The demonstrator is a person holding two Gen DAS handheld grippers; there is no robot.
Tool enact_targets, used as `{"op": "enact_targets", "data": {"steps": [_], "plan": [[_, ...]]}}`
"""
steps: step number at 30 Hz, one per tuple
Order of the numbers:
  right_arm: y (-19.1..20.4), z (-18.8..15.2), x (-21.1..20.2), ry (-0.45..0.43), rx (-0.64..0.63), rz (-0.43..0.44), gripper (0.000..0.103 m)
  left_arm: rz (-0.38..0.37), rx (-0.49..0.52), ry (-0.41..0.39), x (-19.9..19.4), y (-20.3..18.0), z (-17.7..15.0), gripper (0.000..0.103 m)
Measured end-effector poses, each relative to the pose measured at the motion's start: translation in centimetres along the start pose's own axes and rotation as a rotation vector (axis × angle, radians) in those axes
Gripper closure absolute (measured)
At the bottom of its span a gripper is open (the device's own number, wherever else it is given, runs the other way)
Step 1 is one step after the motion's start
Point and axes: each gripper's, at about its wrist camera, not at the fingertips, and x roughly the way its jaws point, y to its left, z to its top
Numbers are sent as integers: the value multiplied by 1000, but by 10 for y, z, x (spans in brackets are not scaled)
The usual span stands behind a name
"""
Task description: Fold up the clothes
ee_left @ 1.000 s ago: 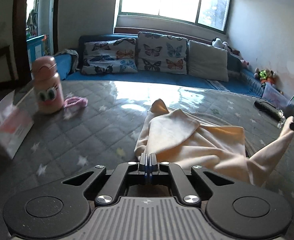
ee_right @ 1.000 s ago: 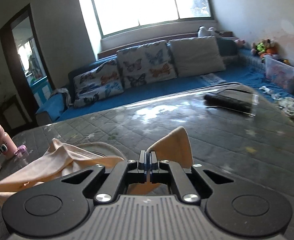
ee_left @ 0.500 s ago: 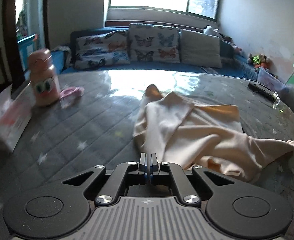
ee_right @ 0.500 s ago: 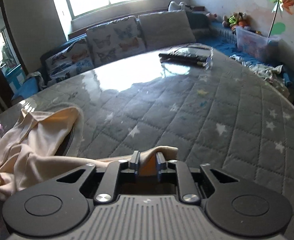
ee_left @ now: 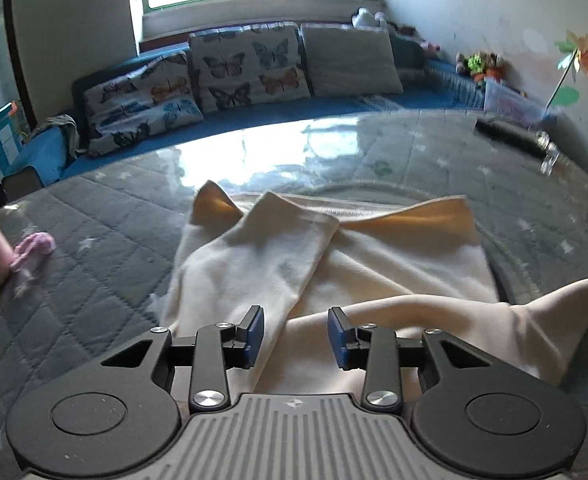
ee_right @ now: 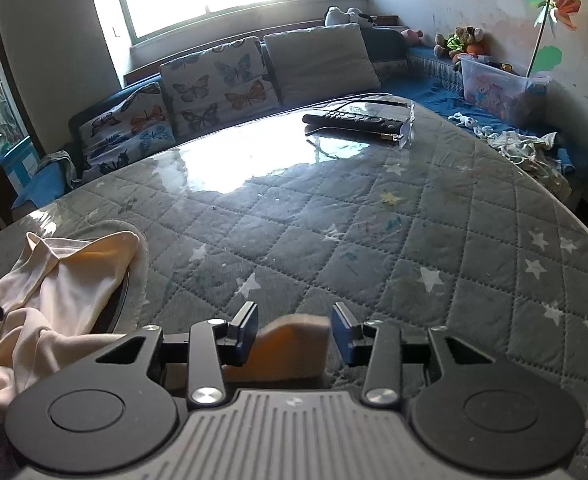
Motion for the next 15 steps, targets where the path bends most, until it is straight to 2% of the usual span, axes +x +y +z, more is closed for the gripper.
{"op": "enact_targets", "data": {"steps": [2,3,4,7,15], "plan": [[-1,2,1,-2,4,-1,62,3,-23,28,13,6,0,71],[-2,3,1,-3,6,-1,62,1,-35,39,17,9,-1,87],[-3,4,1,-4,9,-5,62,2,-43,42,18,12,-1,96],[-7,7,2,-3,19,-22,62,20,-70,21,12,23,-5,101],[-14,-6,1,28,43,-22,62,97,-242,-160,-64,79,-16,102]]}}
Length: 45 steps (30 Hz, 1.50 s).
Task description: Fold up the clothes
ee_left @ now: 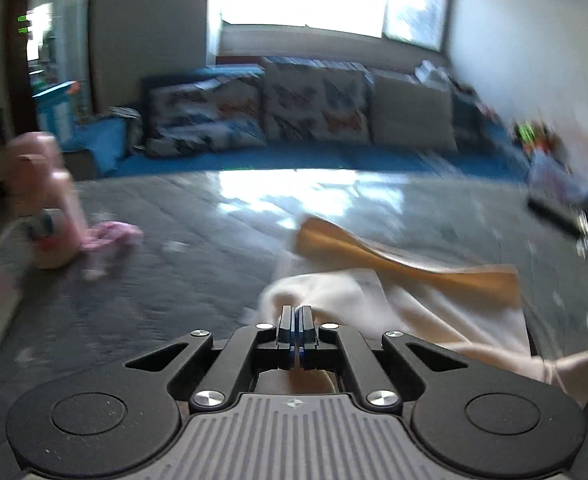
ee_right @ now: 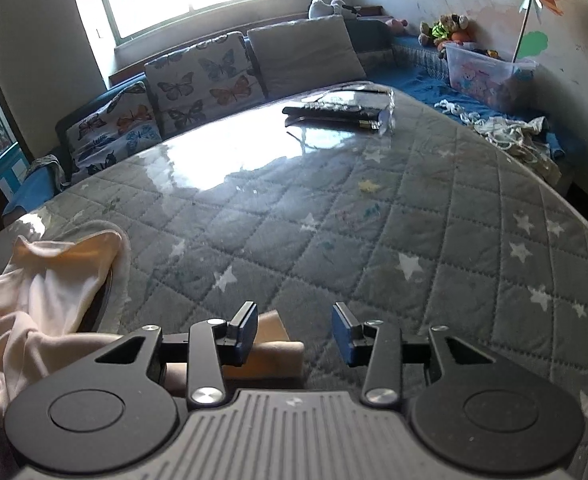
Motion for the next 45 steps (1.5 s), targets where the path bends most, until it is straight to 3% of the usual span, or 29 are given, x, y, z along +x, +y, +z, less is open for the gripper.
{"op": "enact_targets", "data": {"steps": [7,12,16,17,18,21,26,31,34,36,39,45], "plan": [[-4,-15,7,31,-15,-12,62,126,-203,-16,-48,81,-31,102],[7,-19,5,37,-63,-5,62,206,-318,60,-53,125,-68,102],[20,-21,7,28,-139,6,63,248,-337,96,-58,135,-87,101],[22,-20,9,29,-155,14,66,256,-338,101,-59,136,-90,101],[25,-19,11,31,-172,21,77,263,-335,100,-61,137,-91,101],[36,-16,17,21,-241,-3,93,259,-320,90,-72,138,-93,101],[48,0,17,-60,-296,-69,97,144,-180,77,-83,100,-88,99],[54,6,21,-45,-321,-96,87,-31,-19,88,-85,42,-85,93],[65,6,0,-74,-344,-24,77,-111,63,89,-82,11,-83,76],[78,3,-13,-75,-384,50,75,-149,108,84,-78,-7,-83,71],[103,-6,-27,-59,-460,172,68,-182,153,81,-72,-27,-80,70],[168,-37,-38,19,-640,444,68,-192,193,97,-53,-46,-78,70]]}}
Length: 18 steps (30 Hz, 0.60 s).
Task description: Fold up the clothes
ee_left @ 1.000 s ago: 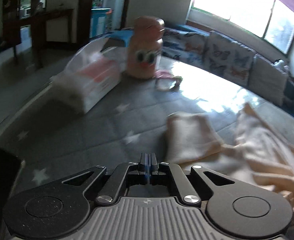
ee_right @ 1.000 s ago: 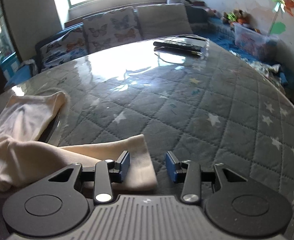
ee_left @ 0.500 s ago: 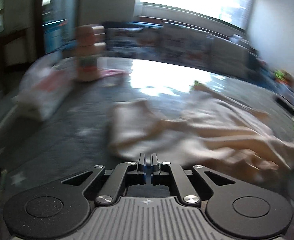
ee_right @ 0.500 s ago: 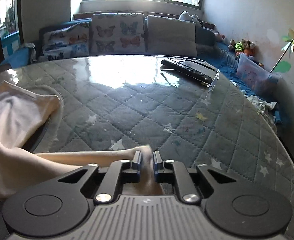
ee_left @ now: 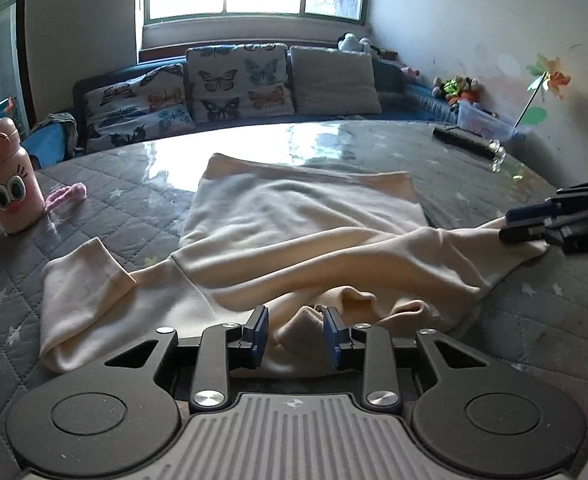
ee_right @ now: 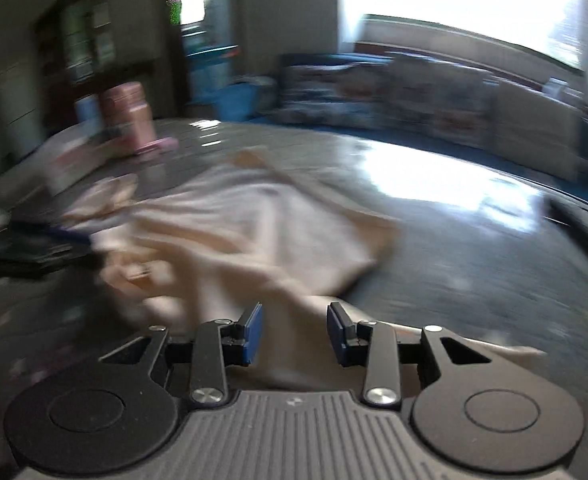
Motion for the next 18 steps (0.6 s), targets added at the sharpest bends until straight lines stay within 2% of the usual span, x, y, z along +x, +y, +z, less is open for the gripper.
{"op": "enact_targets", "data": {"steps": [3,7,11,15,17,18], "plan": [[31,6,14,28,-94,89,68,-17,7,21,8,-1,-2,70],[65,9,32,54,-197,148,68,-24,16,29,10,-3,-4,72],[85,8,44,61,-272,162,68,-22,0,8,6,0,-1,70],[92,7,57,63,-283,151,69,-24,9,21,12,-1,3,70],[92,6,61,66,-276,143,80,-24,13,37,17,-1,2,73],[91,5,62,69,-274,138,95,-27,8,43,18,0,2,85]]}}
